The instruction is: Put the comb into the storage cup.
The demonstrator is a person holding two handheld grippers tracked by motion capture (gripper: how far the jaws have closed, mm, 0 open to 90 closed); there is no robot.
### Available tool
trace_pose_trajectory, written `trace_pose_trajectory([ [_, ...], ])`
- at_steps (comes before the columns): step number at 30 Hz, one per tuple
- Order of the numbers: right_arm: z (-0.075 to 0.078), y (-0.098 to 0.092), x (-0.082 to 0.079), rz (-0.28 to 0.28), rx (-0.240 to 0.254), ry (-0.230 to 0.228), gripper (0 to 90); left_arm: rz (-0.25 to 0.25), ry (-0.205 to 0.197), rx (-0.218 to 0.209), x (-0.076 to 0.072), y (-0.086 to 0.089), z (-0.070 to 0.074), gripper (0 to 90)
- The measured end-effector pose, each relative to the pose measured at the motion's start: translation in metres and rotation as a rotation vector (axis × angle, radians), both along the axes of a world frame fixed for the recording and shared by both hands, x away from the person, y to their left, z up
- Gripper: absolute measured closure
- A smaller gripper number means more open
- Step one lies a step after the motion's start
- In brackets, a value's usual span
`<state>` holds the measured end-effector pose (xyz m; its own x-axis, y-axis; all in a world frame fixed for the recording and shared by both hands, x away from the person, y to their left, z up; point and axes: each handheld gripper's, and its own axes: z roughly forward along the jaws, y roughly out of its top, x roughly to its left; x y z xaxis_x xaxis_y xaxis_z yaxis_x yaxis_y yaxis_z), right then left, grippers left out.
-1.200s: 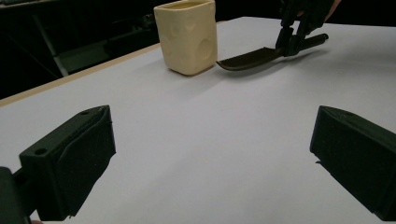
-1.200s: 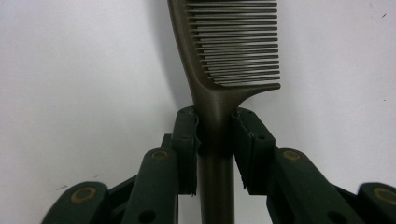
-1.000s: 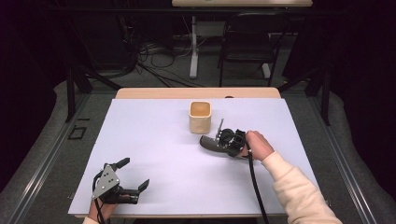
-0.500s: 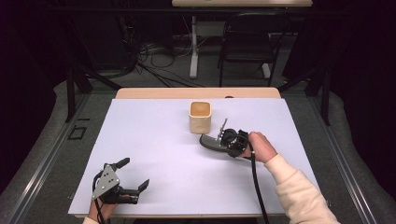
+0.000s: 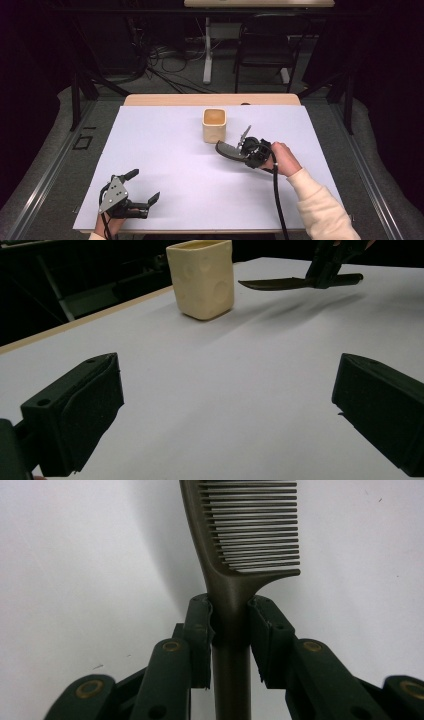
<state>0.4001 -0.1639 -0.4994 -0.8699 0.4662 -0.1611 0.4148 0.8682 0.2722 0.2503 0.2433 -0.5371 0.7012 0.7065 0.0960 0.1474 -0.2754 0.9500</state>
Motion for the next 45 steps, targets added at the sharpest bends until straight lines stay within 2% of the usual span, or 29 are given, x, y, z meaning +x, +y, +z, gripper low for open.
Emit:
trace_pose_trajectory([
  [5,0.002,-0.003,-0.002,-0.010,0.037,-0.005,71.0,0.001,0.000,0.000,0.000,0.000,0.000,0.1],
  [6,0.004,-0.004,-0.003,-0.009,0.031,-0.001,71.1,0.000,0.001,0.000,0.000,0.000,0.000,0.1],
  [8,0.004,-0.006,-0.004,-0.013,0.065,-0.009,71.0,0.001,0.001,0.001,0.000,0.000,0.000,0.0],
  [24,0.010,-0.021,-0.012,-0.051,0.207,-0.023,71.1,0.002,0.001,-0.001,0.000,0.000,0.000,0.1],
  [38,0.017,-0.027,-0.020,-0.067,0.276,-0.041,71.0,0.002,0.000,0.004,0.001,0.001,0.000,0.1],
  [45,0.022,-0.027,-0.023,-0.054,0.297,-0.044,71.1,0.000,-0.001,0.006,0.001,0.001,0.000,0.1],
])
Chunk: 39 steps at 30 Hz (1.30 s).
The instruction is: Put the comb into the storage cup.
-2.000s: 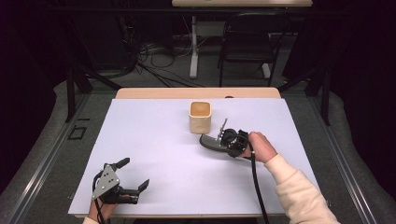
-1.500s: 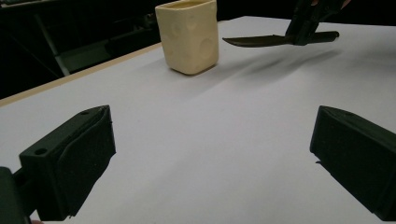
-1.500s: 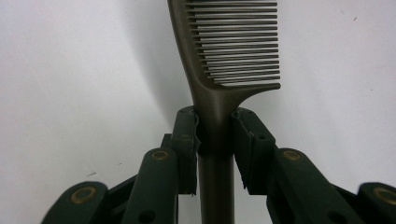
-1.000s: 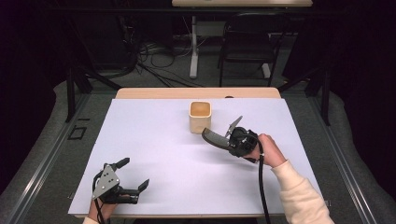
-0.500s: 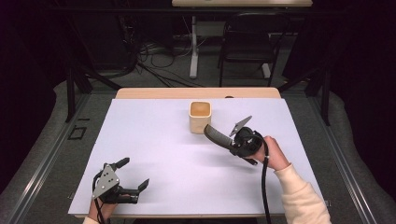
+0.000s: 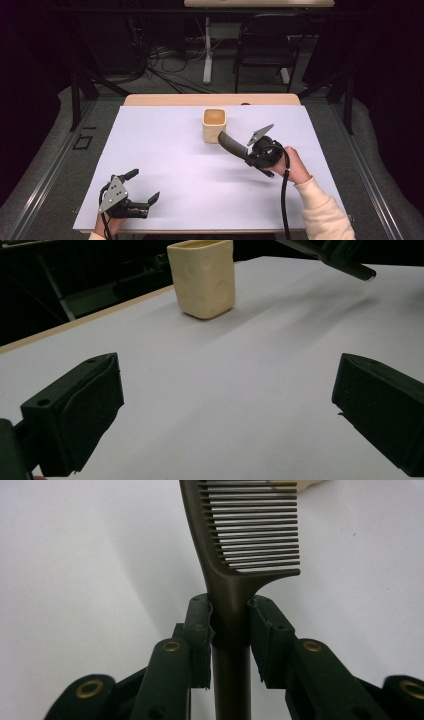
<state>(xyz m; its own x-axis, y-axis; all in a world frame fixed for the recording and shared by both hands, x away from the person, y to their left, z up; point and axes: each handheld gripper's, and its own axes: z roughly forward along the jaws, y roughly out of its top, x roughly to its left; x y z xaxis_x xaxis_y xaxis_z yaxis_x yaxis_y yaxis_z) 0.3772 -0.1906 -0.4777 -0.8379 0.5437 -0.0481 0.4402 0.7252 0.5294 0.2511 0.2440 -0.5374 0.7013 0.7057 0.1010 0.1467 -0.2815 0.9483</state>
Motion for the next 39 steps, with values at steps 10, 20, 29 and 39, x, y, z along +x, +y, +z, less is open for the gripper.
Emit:
trace_pose_trajectory([
  [10,0.003,-0.003,-0.001,-0.005,0.037,-0.017,71.2,0.003,0.000,-0.002,0.000,0.000,0.000,0.0],
  [20,0.007,-0.008,-0.002,-0.020,0.068,-0.032,71.2,0.004,0.000,-0.002,0.000,0.000,0.000,0.1],
  [29,0.011,-0.011,-0.002,-0.037,0.094,-0.044,71.2,0.005,-0.002,-0.001,0.000,0.000,0.000,0.1],
  [39,0.015,-0.014,-0.003,-0.054,0.119,-0.063,71.2,0.006,-0.005,0.002,-0.001,0.000,0.001,0.0],
])
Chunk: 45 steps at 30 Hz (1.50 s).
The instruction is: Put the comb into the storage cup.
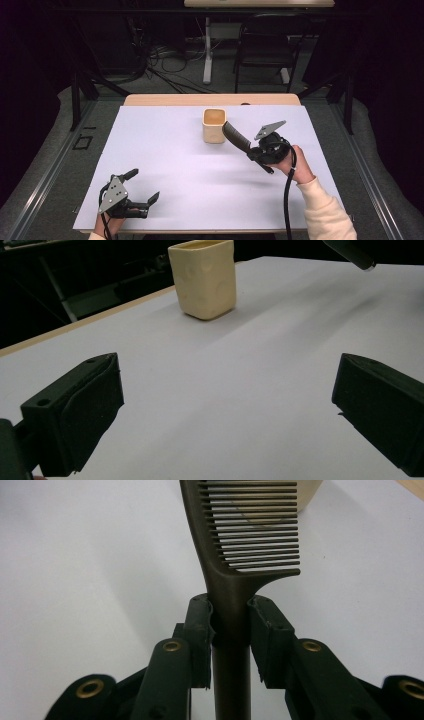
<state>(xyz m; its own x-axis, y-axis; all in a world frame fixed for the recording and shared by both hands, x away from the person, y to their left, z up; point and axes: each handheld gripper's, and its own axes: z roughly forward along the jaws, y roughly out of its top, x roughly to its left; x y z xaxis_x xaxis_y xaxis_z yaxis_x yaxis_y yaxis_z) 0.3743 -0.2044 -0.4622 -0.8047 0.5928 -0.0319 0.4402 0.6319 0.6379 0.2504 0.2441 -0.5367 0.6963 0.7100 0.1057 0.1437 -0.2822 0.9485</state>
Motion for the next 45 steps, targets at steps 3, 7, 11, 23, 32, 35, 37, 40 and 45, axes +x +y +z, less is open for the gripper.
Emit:
trace_pose_trajectory([
  [3,0.0011,-0.0007,-0.0001,-0.001,0.008,-0.007,71.2,0.000,0.000,0.000,-0.0001,0.0001,0.0001,0.1],
  [7,0.0021,-0.0013,-0.0002,-0.008,0.015,-0.007,71.2,0.001,0.000,0.000,0.0000,0.0001,0.0000,0.1],
  [11,0.0031,-0.0023,0.0000,-0.018,0.026,-0.016,71.2,0.000,-0.002,0.002,0.0000,0.0001,0.0001,0.0],
  [23,0.0042,-0.0040,0.0011,-0.045,0.049,-0.043,71.2,0.003,-0.001,0.001,-0.0001,0.0002,0.0001,0.0],
  [32,0.0042,-0.0041,0.0021,-0.066,0.074,-0.075,71.2,0.003,-0.001,0.000,-0.0002,0.0002,0.0001,0.1],
  [35,0.0043,-0.0043,0.0025,-0.071,0.082,-0.090,71.2,0.004,-0.001,0.000,-0.0001,0.0003,0.0001,0.1],
  [37,0.0044,-0.0040,0.0025,-0.072,0.088,-0.096,71.2,0.004,-0.001,0.000,-0.0001,0.0003,0.0001,0.1],
  [40,0.0041,-0.0033,0.0029,-0.077,0.091,-0.104,71.2,0.005,-0.001,0.000,-0.0001,0.0004,0.0001,0.1],
  [45,0.0038,-0.0021,0.0038,-0.084,0.094,-0.108,71.2,0.004,0.000,0.000,-0.0001,0.0003,0.0001,0.0],
])
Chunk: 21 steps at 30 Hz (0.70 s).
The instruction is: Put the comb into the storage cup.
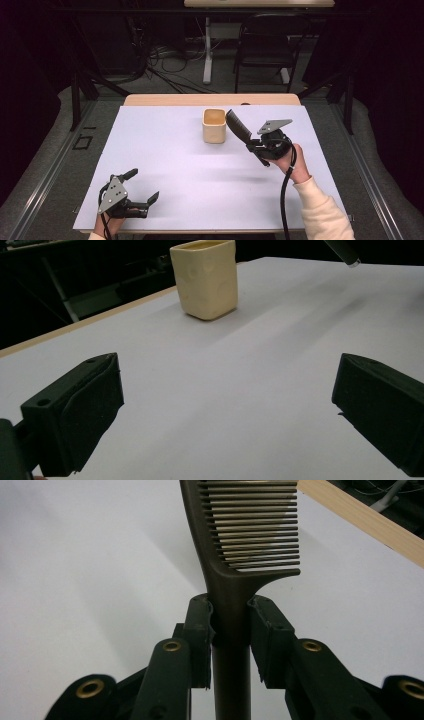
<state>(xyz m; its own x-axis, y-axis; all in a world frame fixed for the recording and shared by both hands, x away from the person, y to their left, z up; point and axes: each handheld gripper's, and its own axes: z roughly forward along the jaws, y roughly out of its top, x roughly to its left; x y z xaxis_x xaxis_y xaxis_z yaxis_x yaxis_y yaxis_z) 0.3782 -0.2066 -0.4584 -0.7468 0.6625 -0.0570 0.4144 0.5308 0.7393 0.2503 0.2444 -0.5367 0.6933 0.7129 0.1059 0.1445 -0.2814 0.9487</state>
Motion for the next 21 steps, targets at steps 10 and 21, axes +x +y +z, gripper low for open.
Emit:
trace_pose_trajectory([
  [10,-0.0009,0.0040,0.0033,0.003,0.003,-0.007,71.2,0.001,-0.001,0.001,0.0002,0.0000,-0.0001,0.1],
  [21,0.0024,0.0043,0.0055,-0.004,0.013,-0.017,71.2,0.000,0.002,-0.002,0.0004,0.0000,-0.0003,0.0],
])
